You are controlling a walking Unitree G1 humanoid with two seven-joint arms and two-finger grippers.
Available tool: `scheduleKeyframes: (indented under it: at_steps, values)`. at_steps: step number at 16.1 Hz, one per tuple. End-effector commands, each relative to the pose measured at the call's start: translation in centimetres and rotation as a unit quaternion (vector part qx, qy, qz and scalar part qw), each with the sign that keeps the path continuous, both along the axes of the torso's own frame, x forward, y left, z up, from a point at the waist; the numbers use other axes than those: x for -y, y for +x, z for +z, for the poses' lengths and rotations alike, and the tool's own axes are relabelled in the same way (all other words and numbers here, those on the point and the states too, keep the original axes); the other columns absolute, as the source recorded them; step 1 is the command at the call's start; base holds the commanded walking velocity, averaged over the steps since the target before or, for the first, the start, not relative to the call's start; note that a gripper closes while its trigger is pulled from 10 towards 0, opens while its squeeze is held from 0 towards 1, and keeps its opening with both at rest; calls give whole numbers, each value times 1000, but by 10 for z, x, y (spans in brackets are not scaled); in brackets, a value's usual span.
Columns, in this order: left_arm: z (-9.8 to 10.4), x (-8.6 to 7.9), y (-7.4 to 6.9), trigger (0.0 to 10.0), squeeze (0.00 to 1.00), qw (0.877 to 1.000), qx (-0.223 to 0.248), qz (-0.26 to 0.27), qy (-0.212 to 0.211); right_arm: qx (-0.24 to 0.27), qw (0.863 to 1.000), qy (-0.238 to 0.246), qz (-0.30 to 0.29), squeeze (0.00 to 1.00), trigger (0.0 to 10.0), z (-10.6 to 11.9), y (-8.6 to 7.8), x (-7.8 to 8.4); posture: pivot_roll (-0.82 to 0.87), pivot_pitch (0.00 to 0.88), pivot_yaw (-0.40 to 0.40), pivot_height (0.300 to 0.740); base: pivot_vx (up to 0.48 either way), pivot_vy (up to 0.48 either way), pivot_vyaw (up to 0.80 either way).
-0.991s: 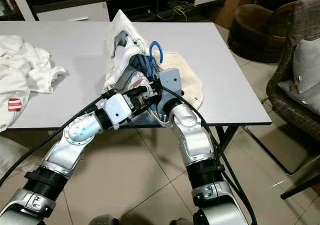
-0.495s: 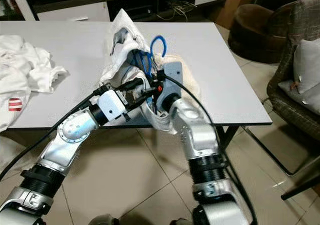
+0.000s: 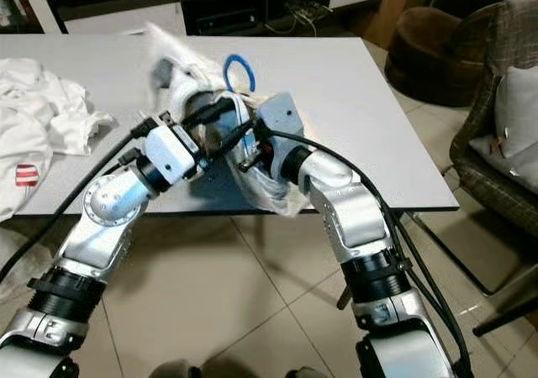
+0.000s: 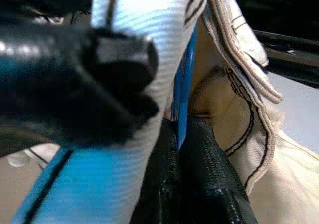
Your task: Hang hanger
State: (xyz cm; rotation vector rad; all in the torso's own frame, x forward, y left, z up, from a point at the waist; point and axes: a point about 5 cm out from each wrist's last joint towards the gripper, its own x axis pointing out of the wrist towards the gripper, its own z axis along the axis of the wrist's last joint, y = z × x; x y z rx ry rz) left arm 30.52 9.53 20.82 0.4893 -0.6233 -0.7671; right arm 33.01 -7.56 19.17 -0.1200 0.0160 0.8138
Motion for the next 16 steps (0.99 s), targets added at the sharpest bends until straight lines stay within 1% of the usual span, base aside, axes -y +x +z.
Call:
scheduleKeyframes:
  at_steps: [1, 4, 5, 16]
  values:
    - [18, -3, -3, 10000, 0, 999, 34, -1, -29, -32, 999, 12, 11, 0, 10000, -13, -5, -5, 72, 0, -3, 740, 0, 0, 0]
    - [14, -1, -6, 10000, 0, 999, 22, -5, -36, -31, 999, 8, 16, 0, 10000, -16, -8, -9, 73, 0, 0, 740, 0, 0, 0]
    - [14, 0, -6, 10000, 0, 999, 20, -6, -36, -33, 999, 9, 21, 0, 10000, -15, -10, -10, 73, 0, 0, 740, 0, 0, 456]
    - [14, 2, -8, 10000, 0, 999, 15, -8, -38, -30, 999, -2, 41, 0, 10000, -11, -11, -7, 70, 0, -6, 740, 0, 0, 800]
